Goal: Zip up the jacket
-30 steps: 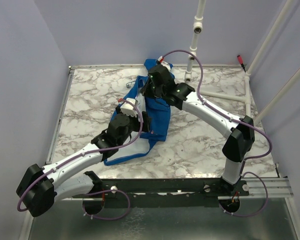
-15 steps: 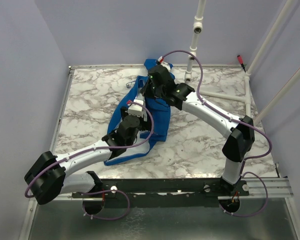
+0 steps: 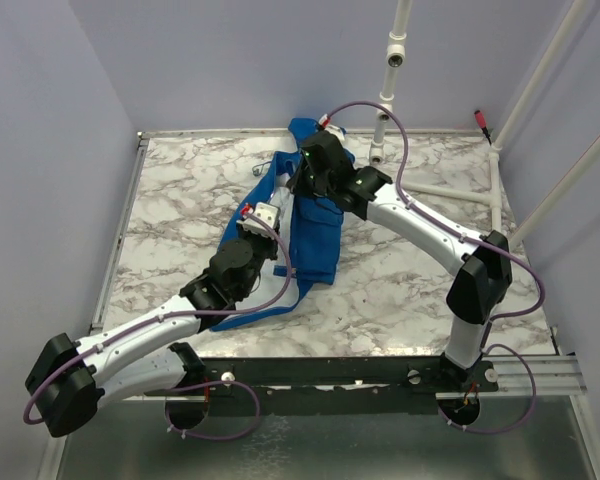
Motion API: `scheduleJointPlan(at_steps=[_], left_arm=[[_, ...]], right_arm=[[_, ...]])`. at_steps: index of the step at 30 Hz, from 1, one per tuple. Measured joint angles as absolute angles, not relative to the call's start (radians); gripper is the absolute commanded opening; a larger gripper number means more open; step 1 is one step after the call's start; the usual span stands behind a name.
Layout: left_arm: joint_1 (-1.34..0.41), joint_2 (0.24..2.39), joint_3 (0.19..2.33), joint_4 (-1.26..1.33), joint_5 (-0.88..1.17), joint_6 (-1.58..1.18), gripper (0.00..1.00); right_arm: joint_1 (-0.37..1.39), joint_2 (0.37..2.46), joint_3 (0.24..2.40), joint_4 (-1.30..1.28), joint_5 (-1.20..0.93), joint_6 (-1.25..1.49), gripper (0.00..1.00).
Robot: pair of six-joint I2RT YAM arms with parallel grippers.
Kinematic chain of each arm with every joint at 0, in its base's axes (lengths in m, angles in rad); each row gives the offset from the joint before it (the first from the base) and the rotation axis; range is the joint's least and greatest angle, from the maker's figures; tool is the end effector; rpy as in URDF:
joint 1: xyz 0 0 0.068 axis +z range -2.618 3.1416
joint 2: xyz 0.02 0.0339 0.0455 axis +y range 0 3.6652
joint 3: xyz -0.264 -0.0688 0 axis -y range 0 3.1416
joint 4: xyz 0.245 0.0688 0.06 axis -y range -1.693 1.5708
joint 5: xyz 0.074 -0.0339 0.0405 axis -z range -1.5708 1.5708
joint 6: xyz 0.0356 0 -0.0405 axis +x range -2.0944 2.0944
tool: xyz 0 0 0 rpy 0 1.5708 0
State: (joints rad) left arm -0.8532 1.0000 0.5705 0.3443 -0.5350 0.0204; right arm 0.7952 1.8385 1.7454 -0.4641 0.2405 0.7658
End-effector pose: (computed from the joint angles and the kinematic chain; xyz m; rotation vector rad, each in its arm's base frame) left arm 0.1645 -0.1608 0.2793 0.3116 1.6178 -0.1929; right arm 0.3082 0.3022 0.3476 0.1141 2.1813 0.6642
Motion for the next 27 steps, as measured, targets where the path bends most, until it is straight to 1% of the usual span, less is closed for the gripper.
scheduleJointPlan(at_steps=[2,4,5,6,7,8,9,11,12,13,14,17,19,24,27], left_arm=[[-0.853,0.971,0.560,0.351,-0.524,0.039,0.23],[-0.853,0.966,0.556,0.349,-0.521,0.057,0.21],[-0.853,0.967,0.554,0.347,-0.520,0.062,0.21],[-0.852,0.966,0.553,0.336,-0.516,0.064,0.25],[-0.852,0.966,0.553,0.323,-0.508,0.064,0.35],[-0.852,0.965,0.553,0.311,-0.500,0.063,0.52],[-0.852,0.962,0.553,0.297,-0.485,0.058,0.62],[-0.850,0.955,0.555,0.274,-0.443,0.027,0.79],[-0.850,0.953,0.559,0.263,-0.424,0.007,0.85],[-0.850,0.954,0.564,0.256,-0.394,-0.015,0.95],[-0.850,0.959,0.570,0.251,-0.374,-0.037,0.97],[-0.853,1.008,0.607,0.250,-0.340,-0.102,0.99],[-0.853,1.072,0.636,0.266,-0.337,-0.134,0.97],[-0.859,1.178,0.648,0.291,-0.363,-0.160,0.90],[-0.861,1.205,0.648,0.299,-0.397,-0.156,0.83]], right_arm=[[0.782,1.834,1.730,-0.464,0.224,0.765,0.01],[0.767,1.825,1.709,-0.464,0.203,0.765,0.01],[0.758,1.821,1.700,-0.464,0.191,0.765,0.01],[0.748,1.816,1.690,-0.464,0.178,0.765,0.01],[0.743,1.811,1.684,-0.464,0.170,0.765,0.01],[0.736,1.806,1.675,-0.464,0.161,0.766,0.00],[0.728,1.797,1.665,-0.463,0.152,0.766,0.00],[0.716,1.784,1.649,-0.459,0.144,0.768,0.01],[0.713,1.780,1.645,-0.458,0.139,0.770,0.01],[0.712,1.779,1.645,-0.457,0.136,0.773,0.01],[0.712,1.779,1.646,-0.455,0.132,0.780,0.01],[0.715,1.779,1.649,-0.455,0.117,0.808,0.01],[0.723,1.781,1.665,-0.462,0.118,0.825,0.01],[0.757,1.782,1.739,-0.463,0.123,0.853,0.01],[0.774,1.782,1.752,-0.459,0.123,0.863,0.01]])
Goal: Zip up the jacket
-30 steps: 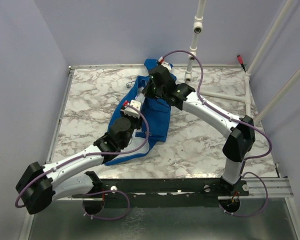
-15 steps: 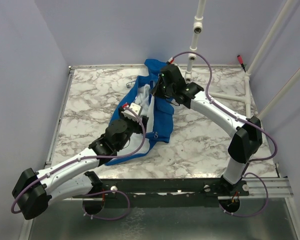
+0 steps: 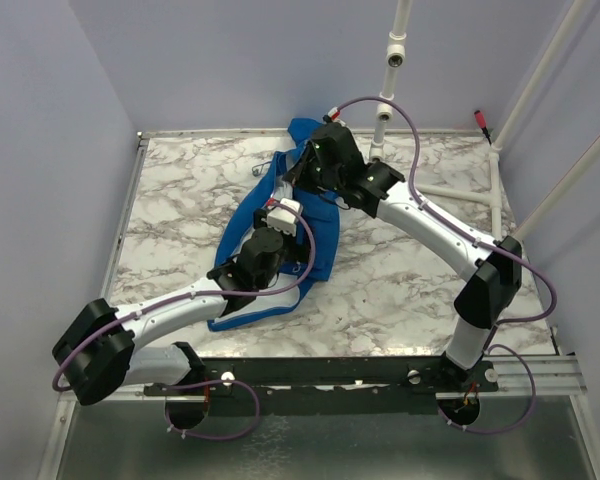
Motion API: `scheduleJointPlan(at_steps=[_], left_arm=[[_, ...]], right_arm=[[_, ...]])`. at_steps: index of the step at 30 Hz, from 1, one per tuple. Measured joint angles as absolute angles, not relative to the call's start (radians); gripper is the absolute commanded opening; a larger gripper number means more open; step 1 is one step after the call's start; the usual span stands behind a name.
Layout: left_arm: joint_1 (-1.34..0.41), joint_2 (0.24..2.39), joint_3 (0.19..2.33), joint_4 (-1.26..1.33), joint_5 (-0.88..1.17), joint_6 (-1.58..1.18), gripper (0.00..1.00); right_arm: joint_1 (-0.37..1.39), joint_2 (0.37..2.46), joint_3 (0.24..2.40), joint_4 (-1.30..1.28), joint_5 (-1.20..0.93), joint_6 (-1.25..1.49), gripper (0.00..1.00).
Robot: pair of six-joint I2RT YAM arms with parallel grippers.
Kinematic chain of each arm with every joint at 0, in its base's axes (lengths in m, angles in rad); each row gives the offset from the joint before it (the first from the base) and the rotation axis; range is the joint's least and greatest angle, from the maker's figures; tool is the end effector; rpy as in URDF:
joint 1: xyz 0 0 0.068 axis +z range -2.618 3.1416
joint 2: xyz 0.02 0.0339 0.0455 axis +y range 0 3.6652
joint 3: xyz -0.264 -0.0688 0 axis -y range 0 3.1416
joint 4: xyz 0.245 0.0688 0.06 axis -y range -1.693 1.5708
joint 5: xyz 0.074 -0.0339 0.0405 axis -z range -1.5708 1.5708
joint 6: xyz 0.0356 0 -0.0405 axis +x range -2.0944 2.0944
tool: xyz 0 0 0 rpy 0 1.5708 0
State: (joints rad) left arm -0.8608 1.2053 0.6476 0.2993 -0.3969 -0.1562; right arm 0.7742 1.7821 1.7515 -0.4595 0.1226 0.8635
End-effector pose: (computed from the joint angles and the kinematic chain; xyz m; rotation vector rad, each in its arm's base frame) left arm 0.1855 -0.1947 0.2540 0.3599 1.7874 -0.3590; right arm 0.3023 0.2895 0.3726 0.1772 2.1706 0.8623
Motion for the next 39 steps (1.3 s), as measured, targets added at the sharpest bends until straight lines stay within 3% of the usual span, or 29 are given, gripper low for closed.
scheduleJointPlan(at_steps=[6,24,26,34,39], left_arm=[[-0.862,1.218,0.648,0.322,-0.488,-0.117,0.71],[-0.861,1.117,0.638,0.287,-0.530,-0.005,0.58],[-0.862,1.117,0.631,0.287,-0.529,0.001,0.52],[-0.857,1.117,0.610,0.286,-0.510,0.070,0.07],[-0.787,1.114,0.609,0.247,-0.400,0.082,0.00]], right_arm=[[0.779,1.782,1.751,-0.467,0.142,0.863,0.01],[0.779,1.782,1.738,-0.474,0.194,0.837,0.01],[0.779,1.782,1.734,-0.474,0.194,0.837,0.01],[0.779,1.771,1.700,-0.459,0.195,0.831,0.01],[0.764,1.747,1.648,-0.449,0.180,0.806,0.01]])
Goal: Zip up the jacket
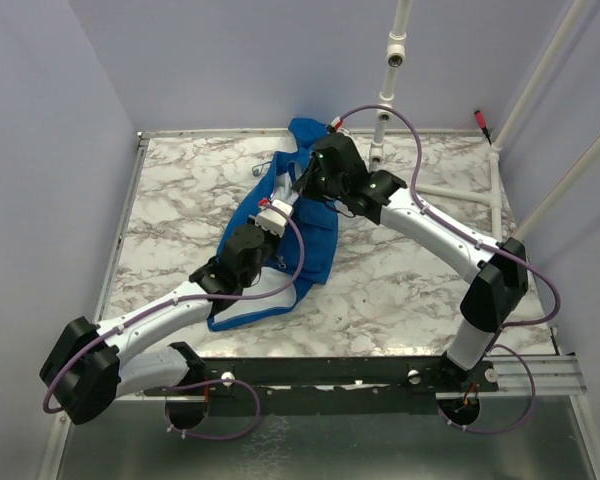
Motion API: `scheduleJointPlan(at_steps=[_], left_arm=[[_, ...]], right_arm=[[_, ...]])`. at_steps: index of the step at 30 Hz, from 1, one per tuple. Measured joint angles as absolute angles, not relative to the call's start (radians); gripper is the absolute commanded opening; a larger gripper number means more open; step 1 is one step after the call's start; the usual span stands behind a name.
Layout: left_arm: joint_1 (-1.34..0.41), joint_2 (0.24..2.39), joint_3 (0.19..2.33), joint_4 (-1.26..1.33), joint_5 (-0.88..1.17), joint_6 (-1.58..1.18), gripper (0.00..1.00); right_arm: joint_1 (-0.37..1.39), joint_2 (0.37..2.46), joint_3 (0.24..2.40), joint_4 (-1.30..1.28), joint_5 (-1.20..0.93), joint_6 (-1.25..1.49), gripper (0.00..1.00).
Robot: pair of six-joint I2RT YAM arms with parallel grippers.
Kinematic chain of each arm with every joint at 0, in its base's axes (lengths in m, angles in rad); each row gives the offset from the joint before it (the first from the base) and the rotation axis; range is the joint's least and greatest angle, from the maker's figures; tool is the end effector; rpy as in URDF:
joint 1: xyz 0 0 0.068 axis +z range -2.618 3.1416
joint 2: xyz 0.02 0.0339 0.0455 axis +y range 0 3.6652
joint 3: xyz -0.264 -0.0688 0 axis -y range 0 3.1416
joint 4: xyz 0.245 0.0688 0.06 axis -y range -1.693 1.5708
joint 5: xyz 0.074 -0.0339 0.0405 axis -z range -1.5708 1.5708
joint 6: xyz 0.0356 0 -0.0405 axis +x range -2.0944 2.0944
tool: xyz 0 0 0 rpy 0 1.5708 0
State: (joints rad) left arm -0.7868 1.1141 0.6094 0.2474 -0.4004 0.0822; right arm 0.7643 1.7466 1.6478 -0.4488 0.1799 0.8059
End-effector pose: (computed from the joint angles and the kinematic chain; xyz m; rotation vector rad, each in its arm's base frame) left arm 0.1866 -0.1674 0.2573 0.4989 1.7393 -0.1351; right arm 0.2996 0.2784 0.3522 0.1569 2.1939 0.7317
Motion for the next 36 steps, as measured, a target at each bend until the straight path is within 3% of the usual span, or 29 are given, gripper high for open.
scheduleJointPlan(at_steps=[8,10,14,17,23,36], left_arm=[[-0.593,1.078,0.644,0.175,0.096,0.022,0.00],[-0.578,1.078,0.660,0.171,0.195,0.015,0.00],[-0.569,1.071,0.679,0.162,0.329,-0.009,0.00],[-0.569,1.067,0.685,0.150,0.392,-0.027,0.00],[-0.565,1.067,0.728,0.131,0.517,-0.078,0.00],[-0.548,1.067,0.763,0.123,0.599,-0.119,0.00]], right_arm=[[0.656,1.700,1.523,-0.375,-0.037,0.675,0.11],[0.607,1.688,1.502,-0.358,-0.143,0.587,0.22],[0.516,1.602,1.423,-0.348,-0.333,0.367,0.53],[0.472,1.501,1.372,-0.356,-0.405,0.160,0.66],[0.478,1.362,1.345,-0.377,-0.583,-0.137,0.70],[0.482,1.157,1.204,-0.340,-0.739,-0.452,0.76]])
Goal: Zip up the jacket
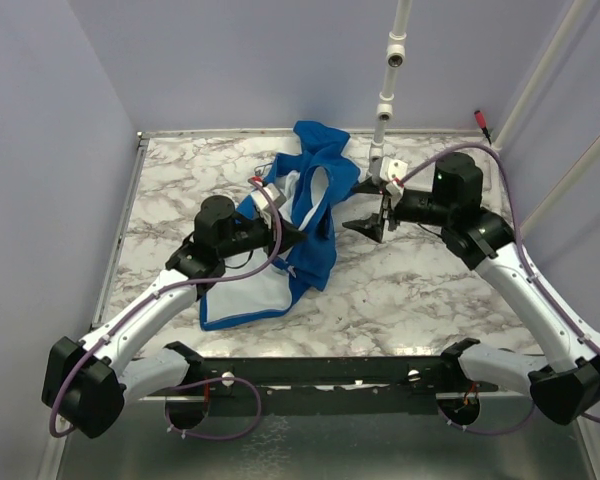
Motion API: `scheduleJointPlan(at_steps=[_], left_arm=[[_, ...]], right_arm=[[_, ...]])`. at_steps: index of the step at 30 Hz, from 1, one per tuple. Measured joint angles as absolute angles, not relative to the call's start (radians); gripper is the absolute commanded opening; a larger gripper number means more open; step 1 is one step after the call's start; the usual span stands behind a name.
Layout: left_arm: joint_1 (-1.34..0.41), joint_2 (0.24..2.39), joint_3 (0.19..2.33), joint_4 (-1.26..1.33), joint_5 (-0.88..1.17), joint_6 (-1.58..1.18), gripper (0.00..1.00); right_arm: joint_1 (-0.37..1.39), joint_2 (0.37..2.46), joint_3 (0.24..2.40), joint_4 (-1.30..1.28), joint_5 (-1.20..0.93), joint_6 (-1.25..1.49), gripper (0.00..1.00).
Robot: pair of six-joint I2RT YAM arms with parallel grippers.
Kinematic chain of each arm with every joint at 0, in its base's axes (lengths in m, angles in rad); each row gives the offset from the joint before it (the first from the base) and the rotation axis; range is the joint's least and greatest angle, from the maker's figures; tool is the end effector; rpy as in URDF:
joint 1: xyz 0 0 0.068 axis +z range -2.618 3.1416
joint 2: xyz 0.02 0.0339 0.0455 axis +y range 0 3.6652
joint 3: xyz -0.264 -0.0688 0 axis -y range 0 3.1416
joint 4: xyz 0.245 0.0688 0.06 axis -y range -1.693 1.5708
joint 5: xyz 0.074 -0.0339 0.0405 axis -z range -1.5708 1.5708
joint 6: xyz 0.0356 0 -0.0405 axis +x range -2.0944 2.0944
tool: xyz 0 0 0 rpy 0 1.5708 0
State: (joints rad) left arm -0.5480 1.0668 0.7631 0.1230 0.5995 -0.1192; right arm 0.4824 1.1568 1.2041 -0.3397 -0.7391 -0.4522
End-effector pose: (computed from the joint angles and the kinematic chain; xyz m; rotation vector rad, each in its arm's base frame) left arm 0.1995 -0.1453 0.3101 0.8230 1.6339 -1.0011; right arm 0.2119 0.1380 0.3978 -1.2524 1.3507 0.7054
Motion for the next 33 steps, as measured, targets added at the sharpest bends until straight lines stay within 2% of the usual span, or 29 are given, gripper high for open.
scheduleJointPlan(at_steps=[5,13,20,24,27,30,31,32,33], left_arm=[[-0.529,1.062,0.765,0.107,0.625,-0.137,0.01],[-0.503,1.050,0.794,0.061,0.667,-0.142,0.05],[-0.492,1.048,0.794,0.041,0.667,-0.161,0.05],[-0.491,1.048,0.795,0.035,0.667,-0.172,0.05],[-0.491,1.048,0.795,0.033,0.667,-0.177,0.05],[-0.490,1.048,0.795,0.032,0.667,-0.179,0.10],[-0.489,1.048,0.795,0.030,0.668,-0.180,0.17],[-0.486,1.048,0.795,0.028,0.668,-0.180,0.31],[-0.485,1.048,0.795,0.023,0.667,-0.177,0.36]], right_arm=[[0.501,1.132,1.160,-0.274,-0.738,-0.618,0.73],[0.587,1.205,1.043,-0.121,-0.616,-0.850,0.60],[0.684,1.208,0.973,0.050,-0.484,-0.997,0.56],[0.755,1.208,0.905,0.138,-0.406,-1.071,0.50],[0.775,1.212,0.878,0.169,-0.382,-1.103,0.40],[0.787,1.219,0.879,0.186,-0.371,-1.132,0.18],[0.789,1.222,0.883,0.186,-0.368,-1.144,0.10],[0.794,1.227,0.891,0.183,-0.366,-1.153,0.05],[0.798,1.234,0.900,0.176,-0.366,-1.157,0.02]])
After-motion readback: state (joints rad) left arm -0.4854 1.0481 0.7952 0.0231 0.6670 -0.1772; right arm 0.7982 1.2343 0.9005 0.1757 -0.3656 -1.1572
